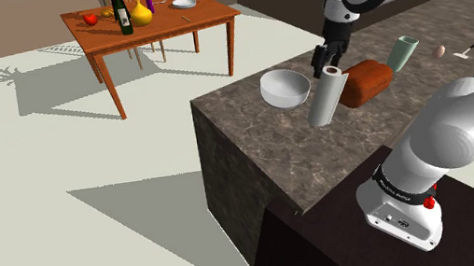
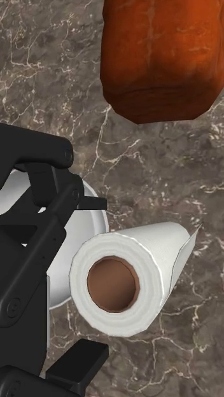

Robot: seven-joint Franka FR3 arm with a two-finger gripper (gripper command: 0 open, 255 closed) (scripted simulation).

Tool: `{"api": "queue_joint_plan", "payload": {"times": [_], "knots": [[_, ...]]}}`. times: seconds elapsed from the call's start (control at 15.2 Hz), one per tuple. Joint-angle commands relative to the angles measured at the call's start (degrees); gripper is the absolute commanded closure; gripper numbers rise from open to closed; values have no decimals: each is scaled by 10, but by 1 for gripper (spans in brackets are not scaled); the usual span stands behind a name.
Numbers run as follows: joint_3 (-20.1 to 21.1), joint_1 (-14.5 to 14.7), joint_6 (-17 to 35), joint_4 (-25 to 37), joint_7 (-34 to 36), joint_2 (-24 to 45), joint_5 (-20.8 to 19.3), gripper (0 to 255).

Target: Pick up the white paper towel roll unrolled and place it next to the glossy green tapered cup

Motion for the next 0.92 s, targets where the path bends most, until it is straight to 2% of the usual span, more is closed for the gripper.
{"api": "queue_joint_plan", "payload": {"times": [0.0,0.53,0.59,0.86], "knots": [[-3,0,19,-11,0,8,-2,0],[-4,-1,24,-14,0,10,-3,0],[-4,-1,24,-14,0,10,-3,255],[-4,0,24,-14,0,10,-3,255]]}}
